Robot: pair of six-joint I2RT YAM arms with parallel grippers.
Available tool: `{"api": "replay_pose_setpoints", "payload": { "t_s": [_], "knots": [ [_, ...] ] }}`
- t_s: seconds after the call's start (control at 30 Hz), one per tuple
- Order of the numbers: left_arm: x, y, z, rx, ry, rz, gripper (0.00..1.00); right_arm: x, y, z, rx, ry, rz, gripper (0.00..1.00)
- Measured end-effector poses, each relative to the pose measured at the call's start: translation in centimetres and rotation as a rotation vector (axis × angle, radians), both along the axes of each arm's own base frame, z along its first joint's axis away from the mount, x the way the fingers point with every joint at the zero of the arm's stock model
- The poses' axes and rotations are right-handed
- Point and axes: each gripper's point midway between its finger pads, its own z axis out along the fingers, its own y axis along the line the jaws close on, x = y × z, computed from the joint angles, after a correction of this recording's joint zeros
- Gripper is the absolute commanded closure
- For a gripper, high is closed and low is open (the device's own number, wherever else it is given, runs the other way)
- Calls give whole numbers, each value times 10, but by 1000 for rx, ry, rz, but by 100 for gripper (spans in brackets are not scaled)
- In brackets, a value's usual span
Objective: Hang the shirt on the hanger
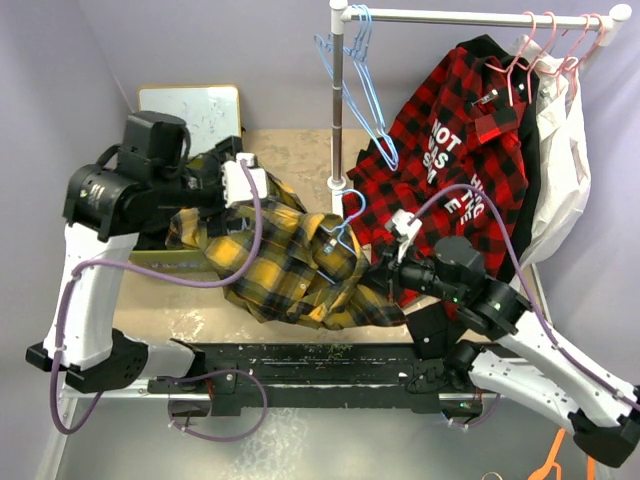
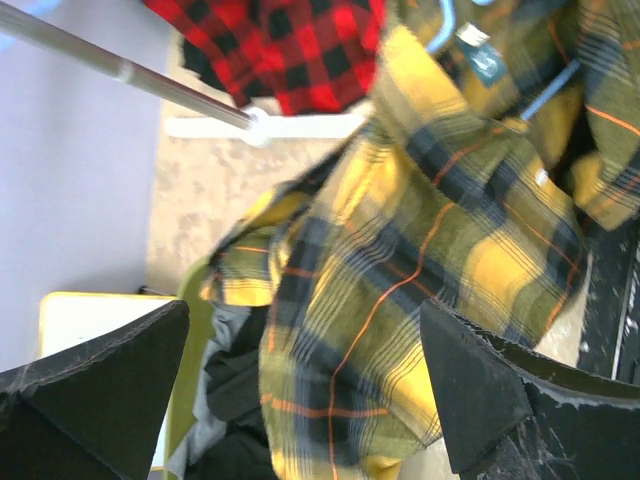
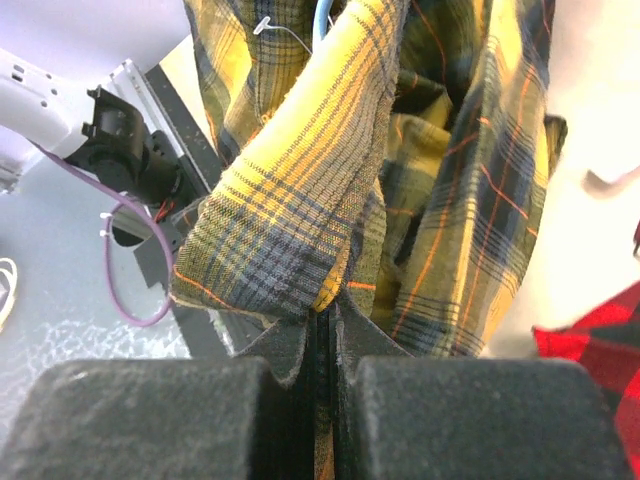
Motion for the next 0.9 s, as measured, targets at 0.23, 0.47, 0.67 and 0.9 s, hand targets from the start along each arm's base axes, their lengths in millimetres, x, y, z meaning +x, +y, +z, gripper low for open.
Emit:
{"api": "replay_pose_setpoints", "payload": {
  "t_s": [0.23,0.47,0.67,0.9],
  "knots": [
    [27,21,67,-155,-183,296,1,-24,-36,-10,68,139,-144,100],
    [95,80,112,-405,-314,929,1,-8,-76,-29,72,271,-472,100],
    [106,104,123,-527,-338,1134,1,19,-99,-41,-59,296,-698,100],
    [108,130,121,-574,-327,1254,1,66,-108,-13,-255,199,-874,100]
  ]
}}
